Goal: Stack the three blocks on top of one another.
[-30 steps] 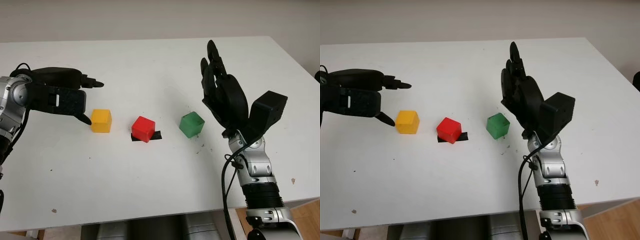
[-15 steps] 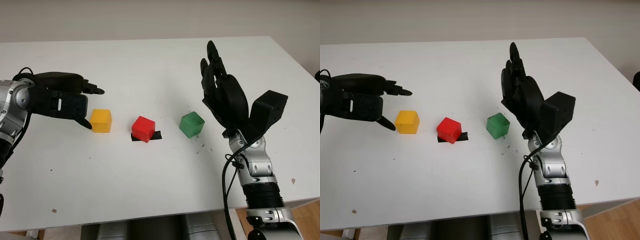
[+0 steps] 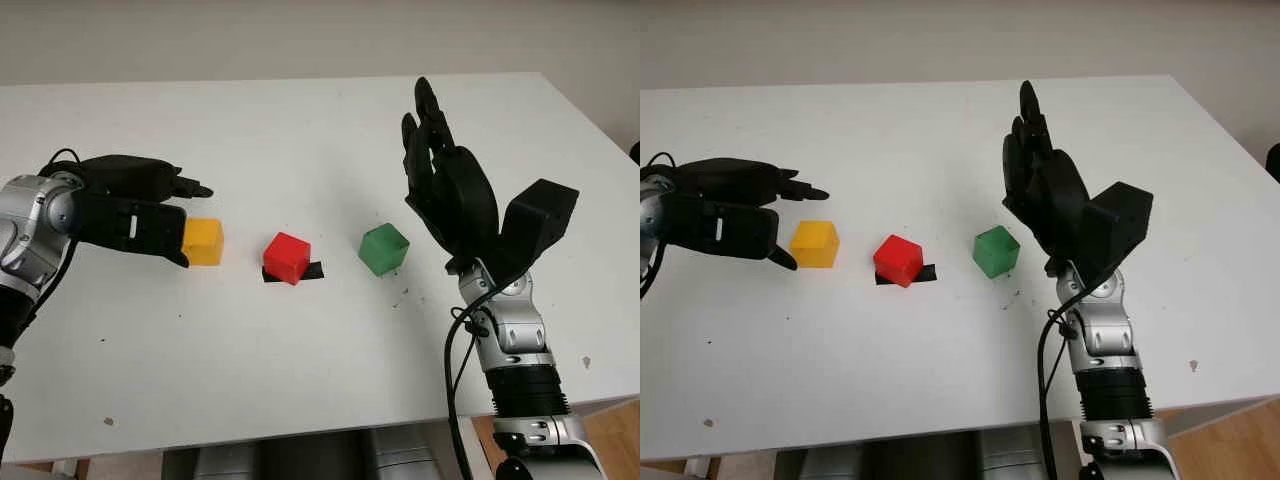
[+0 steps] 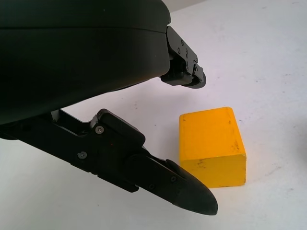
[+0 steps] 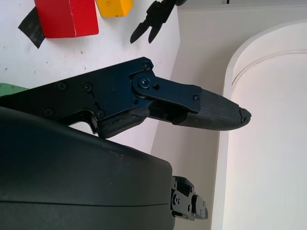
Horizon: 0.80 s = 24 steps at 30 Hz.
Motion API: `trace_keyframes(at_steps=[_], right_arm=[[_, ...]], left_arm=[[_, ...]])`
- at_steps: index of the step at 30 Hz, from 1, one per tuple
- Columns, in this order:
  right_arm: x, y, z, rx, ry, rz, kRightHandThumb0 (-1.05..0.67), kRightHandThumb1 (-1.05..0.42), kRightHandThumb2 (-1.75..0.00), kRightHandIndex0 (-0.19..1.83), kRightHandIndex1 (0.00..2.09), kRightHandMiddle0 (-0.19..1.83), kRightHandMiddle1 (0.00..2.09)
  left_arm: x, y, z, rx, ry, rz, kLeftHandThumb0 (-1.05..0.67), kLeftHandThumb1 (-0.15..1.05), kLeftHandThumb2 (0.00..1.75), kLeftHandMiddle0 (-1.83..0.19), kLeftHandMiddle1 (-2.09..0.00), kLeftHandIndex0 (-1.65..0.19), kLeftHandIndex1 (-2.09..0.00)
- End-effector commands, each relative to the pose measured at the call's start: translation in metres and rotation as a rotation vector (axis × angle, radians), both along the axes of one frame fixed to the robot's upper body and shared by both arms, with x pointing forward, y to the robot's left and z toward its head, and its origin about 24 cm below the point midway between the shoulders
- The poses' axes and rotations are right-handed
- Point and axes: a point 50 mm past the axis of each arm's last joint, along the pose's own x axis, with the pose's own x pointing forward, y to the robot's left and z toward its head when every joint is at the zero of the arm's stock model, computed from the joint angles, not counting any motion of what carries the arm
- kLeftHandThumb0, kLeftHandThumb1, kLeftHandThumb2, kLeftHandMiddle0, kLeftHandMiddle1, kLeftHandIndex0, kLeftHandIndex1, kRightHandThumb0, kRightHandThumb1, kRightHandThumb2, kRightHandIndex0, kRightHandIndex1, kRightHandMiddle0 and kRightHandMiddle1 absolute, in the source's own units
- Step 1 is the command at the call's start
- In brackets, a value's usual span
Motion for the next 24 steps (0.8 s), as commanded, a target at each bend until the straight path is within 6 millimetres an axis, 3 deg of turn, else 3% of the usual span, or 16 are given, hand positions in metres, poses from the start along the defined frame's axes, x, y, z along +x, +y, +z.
trace_keyframes(at_steps=[1, 19, 23, 24], right_arm=[[0.000, -0.001, 0.008, -0.004, -0.029, -0.002, -0.76, -1.05, -0.70, -0.19, 0.00, -0.19, 0.00], [0.000, -0.001, 0.008, 0.006, -0.024, -0.006, -0.76, -1.05, -0.70, -0.19, 0.00, -0.19, 0.00], [0.000, -0.001, 0.008, 0.005, -0.023, -0.002, -0.76, -1.05, -0.69, -0.19, 0.00, -0.19, 0.00], [0.000, -0.001, 0.008, 0.004, -0.023, 0.000, -0.76, -1.05, -0.70, -0.19, 0.00, -0.19, 0.00]], left_arm=[[-0.001, -0.002, -0.006, -0.002, -0.005, -0.011, -0.75, 0.88, 0.06, -0.04, -0.06, -0.30, -0.06], [-0.001, -0.005, -0.016, 0.044, -0.064, -0.024, -0.76, 0.90, 0.06, -0.12, -0.07, -0.49, -0.14], [-0.002, -0.004, -0.017, 0.070, -0.073, -0.026, -0.70, 0.91, 0.06, -0.20, -0.08, -0.60, -0.23], [-0.002, -0.004, -0.018, 0.075, -0.078, -0.028, -0.69, 0.92, 0.06, -0.22, -0.07, -0.59, -0.34]])
